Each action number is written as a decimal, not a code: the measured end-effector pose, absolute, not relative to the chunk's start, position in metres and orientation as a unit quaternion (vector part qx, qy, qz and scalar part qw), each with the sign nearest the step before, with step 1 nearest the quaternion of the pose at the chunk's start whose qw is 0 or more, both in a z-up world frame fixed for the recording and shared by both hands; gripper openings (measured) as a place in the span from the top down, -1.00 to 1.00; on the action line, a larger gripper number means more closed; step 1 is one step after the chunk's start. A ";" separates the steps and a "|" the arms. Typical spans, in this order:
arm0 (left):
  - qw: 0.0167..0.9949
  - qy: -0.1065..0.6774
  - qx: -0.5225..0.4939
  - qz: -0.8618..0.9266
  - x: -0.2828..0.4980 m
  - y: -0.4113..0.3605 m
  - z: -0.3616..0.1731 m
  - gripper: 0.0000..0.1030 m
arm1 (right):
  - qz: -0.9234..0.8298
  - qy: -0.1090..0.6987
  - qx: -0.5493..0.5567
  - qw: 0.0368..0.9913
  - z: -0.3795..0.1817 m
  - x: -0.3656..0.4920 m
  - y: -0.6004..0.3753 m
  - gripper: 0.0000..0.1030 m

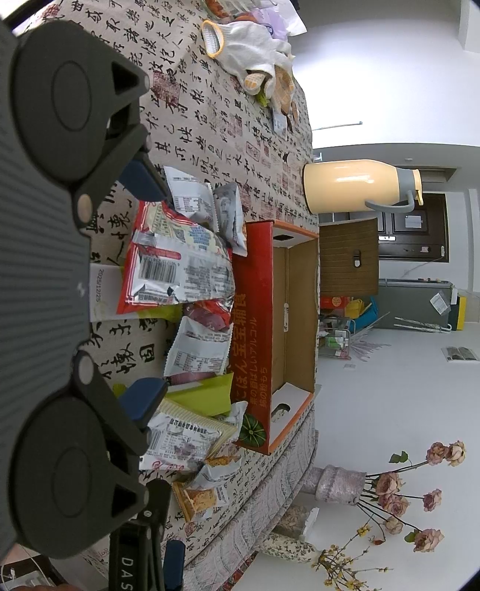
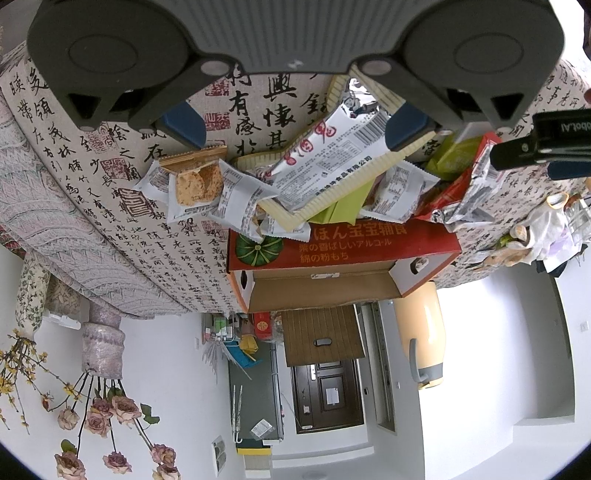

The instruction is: Organize snacks

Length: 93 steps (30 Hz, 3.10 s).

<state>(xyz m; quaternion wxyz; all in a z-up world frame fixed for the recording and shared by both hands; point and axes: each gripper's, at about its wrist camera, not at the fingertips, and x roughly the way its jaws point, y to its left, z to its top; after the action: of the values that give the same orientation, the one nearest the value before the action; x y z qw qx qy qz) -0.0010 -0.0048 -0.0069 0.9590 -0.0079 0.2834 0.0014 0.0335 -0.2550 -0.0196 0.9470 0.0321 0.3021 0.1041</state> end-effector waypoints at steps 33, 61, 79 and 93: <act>0.952 0.303 -0.042 0.014 0.026 0.039 -0.018 -1.00 | 0.071 0.386 0.087 0.916 -0.049 0.108 -0.207 -1.00; 0.950 0.309 -0.047 0.020 0.014 0.031 -0.012 -1.00 | 0.174 0.356 0.162 0.904 -0.063 0.074 -0.245 0.28; 0.940 0.339 -0.039 0.023 0.022 0.021 -0.018 -1.00 | 0.174 0.265 0.089 0.944 -0.037 0.043 -0.247 0.33; 0.932 0.362 -0.009 0.018 0.092 0.020 -0.020 -1.00 | 0.168 0.251 0.086 0.949 -0.032 0.058 -0.257 0.33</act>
<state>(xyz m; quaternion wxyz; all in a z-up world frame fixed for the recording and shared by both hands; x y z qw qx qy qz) 0.0916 0.0197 -0.0201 0.9321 -0.0086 0.3618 0.0181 0.0578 -0.2574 -0.0324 0.9493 0.0859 0.2515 0.1677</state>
